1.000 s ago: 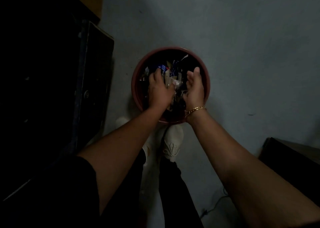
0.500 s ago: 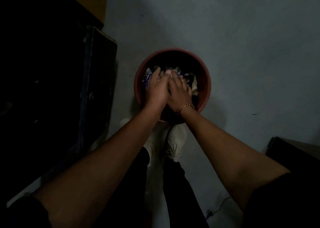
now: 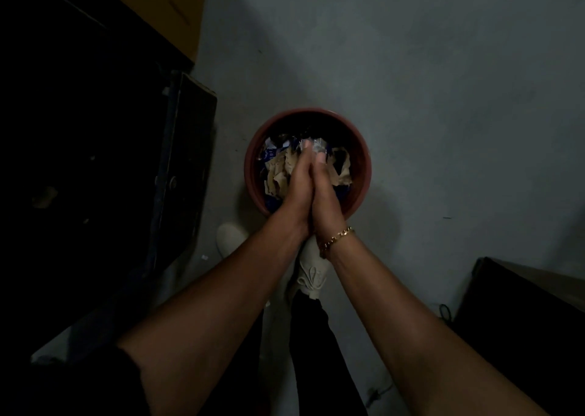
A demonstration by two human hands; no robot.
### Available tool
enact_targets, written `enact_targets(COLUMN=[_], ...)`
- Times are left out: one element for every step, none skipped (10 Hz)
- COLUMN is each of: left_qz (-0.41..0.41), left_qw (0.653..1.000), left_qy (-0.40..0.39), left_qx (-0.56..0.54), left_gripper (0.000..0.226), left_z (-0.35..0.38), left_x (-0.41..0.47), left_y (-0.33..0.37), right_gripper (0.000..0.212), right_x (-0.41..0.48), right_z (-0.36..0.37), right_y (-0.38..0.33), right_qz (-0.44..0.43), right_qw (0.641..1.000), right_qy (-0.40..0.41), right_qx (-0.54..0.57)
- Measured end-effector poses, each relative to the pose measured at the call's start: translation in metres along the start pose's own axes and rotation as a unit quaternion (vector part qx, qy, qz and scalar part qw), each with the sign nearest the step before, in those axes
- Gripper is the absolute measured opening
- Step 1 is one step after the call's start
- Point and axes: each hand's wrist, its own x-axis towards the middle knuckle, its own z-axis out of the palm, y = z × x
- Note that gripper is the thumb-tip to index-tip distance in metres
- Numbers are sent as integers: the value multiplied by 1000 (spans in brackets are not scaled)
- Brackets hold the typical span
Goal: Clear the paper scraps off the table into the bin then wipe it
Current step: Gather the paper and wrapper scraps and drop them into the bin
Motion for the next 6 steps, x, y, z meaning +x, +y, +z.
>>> enact_targets(left_qz=[-26,-13,51,73,74,134], left_qw=[998,998,998,992,990,977], left_qy=[-11,-37,32,67,68,92], left_qx=[-47,-52,25,78,95,138], left_gripper=[64,52,47,60,62,56], left_z=[-7,-18,-27,-36,-41,-47], left_x=[0,-13,-32,-55,-95,-151], left_y=[-11,-12,-2,14,33,62], right_gripper=[88,79,83,82,66,62], right_x=[20,24,4,-30,-71,-115], right_z=[0,-9,-17,-19,-26,-32], right_y=[17,12,-5,-31,-66,-108], right_qz=[49,83,81,55,30,-19], right_qw=[997,974,976,988,991,992], right_qy=[-2,10,5,0,13,22], right_qx=[-65,-209,-204,-144,-127,-124])
